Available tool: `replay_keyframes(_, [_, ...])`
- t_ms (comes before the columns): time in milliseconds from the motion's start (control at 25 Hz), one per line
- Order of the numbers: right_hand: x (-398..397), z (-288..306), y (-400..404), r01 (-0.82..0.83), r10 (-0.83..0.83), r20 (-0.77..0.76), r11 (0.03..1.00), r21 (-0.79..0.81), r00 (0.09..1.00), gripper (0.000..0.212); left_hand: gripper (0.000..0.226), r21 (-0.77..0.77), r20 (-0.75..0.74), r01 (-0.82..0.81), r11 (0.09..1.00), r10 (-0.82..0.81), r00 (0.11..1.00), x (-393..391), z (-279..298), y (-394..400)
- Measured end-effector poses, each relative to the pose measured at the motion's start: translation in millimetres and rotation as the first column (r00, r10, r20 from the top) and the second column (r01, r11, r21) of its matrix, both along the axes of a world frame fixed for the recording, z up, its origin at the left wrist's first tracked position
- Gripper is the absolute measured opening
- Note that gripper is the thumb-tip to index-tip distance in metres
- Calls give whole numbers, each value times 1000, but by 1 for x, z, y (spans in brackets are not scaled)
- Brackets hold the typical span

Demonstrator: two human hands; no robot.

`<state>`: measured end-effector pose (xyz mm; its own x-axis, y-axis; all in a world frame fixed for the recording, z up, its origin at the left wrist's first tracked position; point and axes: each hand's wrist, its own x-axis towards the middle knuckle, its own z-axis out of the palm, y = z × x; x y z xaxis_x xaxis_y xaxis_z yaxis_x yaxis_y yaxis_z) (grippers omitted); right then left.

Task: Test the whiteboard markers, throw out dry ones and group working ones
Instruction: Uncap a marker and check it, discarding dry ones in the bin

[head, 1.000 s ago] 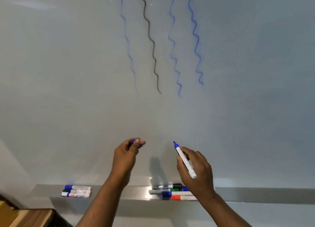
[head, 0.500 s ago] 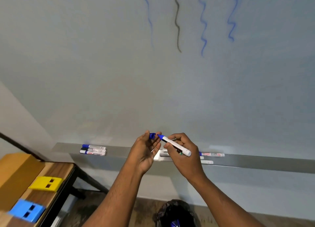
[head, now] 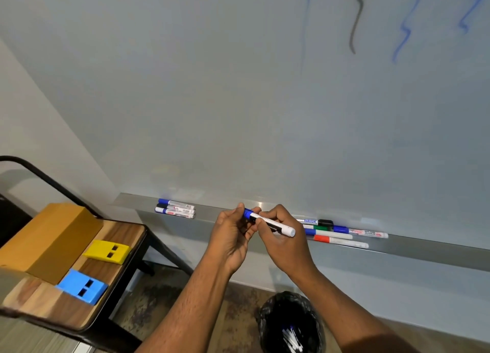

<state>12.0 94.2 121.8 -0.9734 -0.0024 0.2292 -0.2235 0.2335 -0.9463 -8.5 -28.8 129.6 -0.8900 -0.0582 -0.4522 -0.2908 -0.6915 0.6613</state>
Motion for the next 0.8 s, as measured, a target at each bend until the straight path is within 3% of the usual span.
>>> replay_keyframes(320, [-12, -18, -57, 9, 11, 135, 989, -145, 991, 6, 6, 80, 1, -107, 991, 107, 994, -1, -14, -43])
replay_keyframes(400, [-18, -23, -69, -28, 119, 269, 947, -321, 956, 7, 6, -10, -4, -106, 994, 106, 994, -6, -25, -62])
replay_keyframes(520, [-29, -37, -73, 58, 319, 486, 788, -613, 814, 19, 15, -167, -14, -110, 980, 109, 994, -16, -46, -89])
replay_keyframes(560, [-34, -44, -72, 74, 345, 528, 782, -619, 776, 20, 16, -209, -15, -96, 973, 95, 995, -21, -53, -97])
replay_keyframes(640, [-45, -57, -70, 11, 294, 591, 890, -456, 751, 19, 16, -337, 4, -32, 941, 36, 999, -28, -63, -108])
replay_keyframes(680, [-52, -62, -71, -45, 211, 598, 959, -281, 773, 18, 17, -481, 32, 27, 877, -14, 999, -32, -69, -115])
replay_keyframes(720, [-61, -67, -73, -82, 110, 569, 994, -74, 815, 18, 19, -670, 75, 100, 736, -66, 995, -35, -79, -122])
replay_keyframes(800, [-79, -78, -81, -101, -23, 428, 959, 265, 903, 17, 36, -941, 156, 202, 273, -182, 971, -38, -100, -141])
